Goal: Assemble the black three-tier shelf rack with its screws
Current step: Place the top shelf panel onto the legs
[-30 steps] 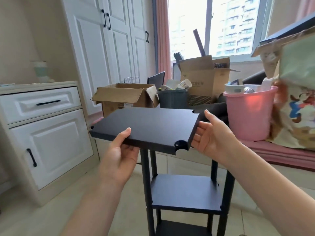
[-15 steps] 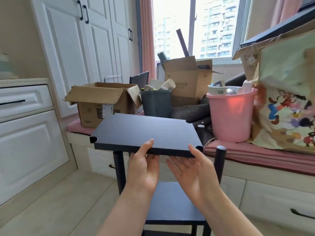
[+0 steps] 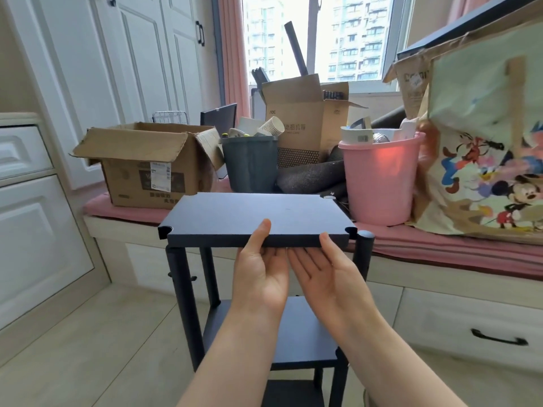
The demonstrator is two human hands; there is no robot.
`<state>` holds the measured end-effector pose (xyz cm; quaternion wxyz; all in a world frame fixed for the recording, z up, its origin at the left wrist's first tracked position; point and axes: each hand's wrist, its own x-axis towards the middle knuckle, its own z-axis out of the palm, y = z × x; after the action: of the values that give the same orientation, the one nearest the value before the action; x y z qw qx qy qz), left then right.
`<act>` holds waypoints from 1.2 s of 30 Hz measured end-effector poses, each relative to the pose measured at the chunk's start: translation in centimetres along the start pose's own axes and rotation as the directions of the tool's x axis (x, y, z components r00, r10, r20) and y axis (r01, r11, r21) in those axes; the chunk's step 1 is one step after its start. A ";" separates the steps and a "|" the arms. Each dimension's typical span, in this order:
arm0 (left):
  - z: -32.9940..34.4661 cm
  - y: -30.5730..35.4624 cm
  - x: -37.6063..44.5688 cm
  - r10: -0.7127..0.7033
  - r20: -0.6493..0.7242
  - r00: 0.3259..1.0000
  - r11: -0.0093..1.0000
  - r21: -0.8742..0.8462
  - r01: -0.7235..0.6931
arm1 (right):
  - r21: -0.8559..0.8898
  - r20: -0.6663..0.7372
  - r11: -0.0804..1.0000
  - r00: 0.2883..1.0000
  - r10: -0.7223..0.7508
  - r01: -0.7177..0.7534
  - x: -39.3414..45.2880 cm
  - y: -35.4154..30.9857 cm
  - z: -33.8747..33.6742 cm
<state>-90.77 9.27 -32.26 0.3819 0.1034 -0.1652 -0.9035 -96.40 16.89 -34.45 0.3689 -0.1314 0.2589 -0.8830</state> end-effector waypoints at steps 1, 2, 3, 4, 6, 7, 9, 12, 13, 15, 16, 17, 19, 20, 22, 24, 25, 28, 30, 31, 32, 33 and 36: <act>0.1 -0.1 0.1 0.005 -0.002 1.000 1.000 -0.006 -0.005 | -0.004 -0.004 1.000 1.000 -0.014 0.014 0.1 -0.1 0.0; 0.2 -0.1 0.1 0.006 -0.003 1.000 1.000 -0.008 -0.006 | -0.007 -0.009 1.000 1.000 -0.025 0.025 0.3 -0.2 0.0; 0.2 -0.1 0.2 0.007 0.001 1.000 1.000 -0.008 -0.007 | -0.008 -0.015 0.999 0.999 -0.036 0.036 0.5 -0.2 0.2; 0.3 -0.1 0.3 0.009 0.005 1.000 1.000 -0.006 -0.009 | -0.006 -0.020 0.999 0.999 -0.047 0.046 0.6 -0.2 0.3; 0.3 -0.1 0.4 0.016 0.007 1.000 1.000 0.001 -0.016 | 0.003 -0.033 0.998 0.998 -0.062 0.063 0.9 -0.2 0.5; 0.3 -0.1 0.5 0.019 0.008 1.000 1.000 0.007 -0.019 | 0.006 -0.039 0.998 0.997 -0.068 0.069 1.1 -0.1 0.7; 0.3 -0.1 0.7 0.027 0.014 1.000 0.999 0.021 -0.027 | 0.006 -0.055 0.997 0.996 -0.076 0.077 1.4 -0.1 0.8; 0.0 -0.1 1.0 0.050 0.023 0.998 0.997 0.054 -0.051 | 0.005 -0.092 0.996 0.992 -0.092 0.093 2.0 -0.3 0.8; -0.1 -0.1 1.2 0.057 0.028 0.998 0.996 0.069 -0.058 | 0.010 -0.109 0.995 0.989 -0.101 0.103 2.2 -0.5 0.8; -0.4 -0.2 1.3 0.067 0.041 0.997 0.990 0.119 -0.072 | 0.024 -0.146 0.993 0.983 -0.114 0.119 2.6 -0.8 0.6; -0.5 -0.1 1.3 0.068 0.048 0.997 0.987 0.144 -0.074 | 0.035 -0.157 0.992 0.981 -0.115 0.122 2.7 -0.9 0.5; -0.6 -0.1 1.2 0.064 0.051 0.997 0.985 0.157 -0.071 | 0.045 -0.162 0.991 0.980 -0.114 0.123 2.7 -1.0 0.4; -0.8 0.4 1.2 0.059 0.044 0.997 0.986 0.151 -0.065 | 0.064 -0.168 0.991 0.980 -0.109 0.122 2.7 -1.1 0.2; -0.9 0.7 1.3 0.064 0.033 0.997 0.988 0.141 -0.068 | 0.074 -0.173 0.990 0.979 -0.106 0.120 2.7 -1.1 0.2; -1.0 1.4 1.6 0.093 0.002 0.996 0.988 0.120 -0.093 | 0.094 -0.184 0.989 0.978 -0.098 0.117 2.6 -1.0 0.2; -1.3 2.1 2.0 0.118 -0.007 0.993 0.988 0.103 -0.117 | 0.110 -0.190 0.987 0.977 -0.095 0.117 2.6 -0.9 0.3; -1.4 2.2 2.0 0.118 0.004 0.993 0.988 0.097 -0.117 | 0.116 -0.190 0.986 0.977 -0.097 0.120 2.6 -0.9 0.3; -1.7 2.3 2.1 0.099 0.050 0.994 0.988 0.117 -0.104 | 0.133 -0.191 0.983 0.976 -0.101 0.128 2.7 -1.0 0.4; -1.8 2.4 2.2 0.093 0.069 0.993 0.987 0.126 -0.101 | 0.125 -0.190 0.984 0.976 -0.104 0.129 2.7 -1.0 0.4; -1.9 2.5 2.3 0.093 0.076 0.993 0.987 0.126 -0.102 | 0.116 -0.190 0.985 0.976 -0.106 0.129 2.8 -1.0 0.4; -2.0 2.5 2.4 0.091 0.081 0.993 0.987 0.125 -0.101 | 0.107 -0.191 0.986 0.976 -0.108 0.130 2.8 -1.0 0.3; -2.1 2.6 2.4 0.086 0.082 0.993 0.988 0.125 -0.096 | 0.097 -0.193 0.987 0.975 -0.111 0.131 2.8 -0.9 0.2; -2.6 2.4 2.4 0.056 0.067 0.996 0.987 0.146 -0.065 | 0.060 -0.210 0.989 0.970 -0.119 0.134 2.9 -0.8 0.0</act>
<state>-90.08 5.37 -33.87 0.3951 0.0978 -0.2469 -0.8794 -98.90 15.35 -33.90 0.2875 -0.0417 0.2541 -0.9225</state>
